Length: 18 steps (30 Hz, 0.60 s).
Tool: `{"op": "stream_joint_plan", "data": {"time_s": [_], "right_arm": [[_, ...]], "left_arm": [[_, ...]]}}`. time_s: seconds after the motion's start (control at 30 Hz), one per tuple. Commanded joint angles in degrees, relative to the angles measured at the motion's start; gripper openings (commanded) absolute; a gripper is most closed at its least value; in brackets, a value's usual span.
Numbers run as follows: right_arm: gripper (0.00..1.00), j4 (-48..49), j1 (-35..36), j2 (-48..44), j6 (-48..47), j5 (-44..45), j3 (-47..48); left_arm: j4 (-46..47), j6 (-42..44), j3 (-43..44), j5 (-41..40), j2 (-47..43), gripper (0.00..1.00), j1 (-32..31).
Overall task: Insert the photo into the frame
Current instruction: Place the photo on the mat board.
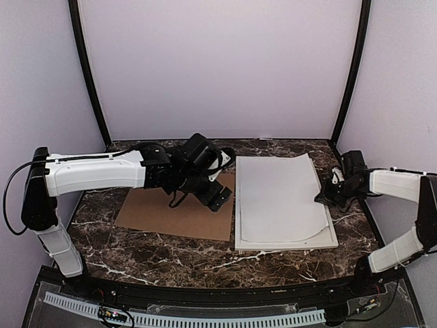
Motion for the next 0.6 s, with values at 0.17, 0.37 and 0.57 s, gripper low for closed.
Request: {"op": "stream_joint_plan", "data": {"time_s": [0.17, 0.37, 0.57], "right_arm": [[0.0, 2.8, -0.4, 1.2, -1.0, 0.0, -0.8], [0.0, 1.6, -0.3, 1.0, -1.6, -0.2, -0.8], [0.0, -0.3, -0.3, 1.0, -2.9, -0.2, -0.2]], "left_arm": [[-0.4, -0.4, 1.6, 0.0, 0.4, 0.98, 0.4], [-0.5, -0.3, 1.7, 0.1, 0.8, 0.98, 0.4], [-0.7, -0.3, 1.7, -0.2, 0.8, 0.98, 0.4]]}}
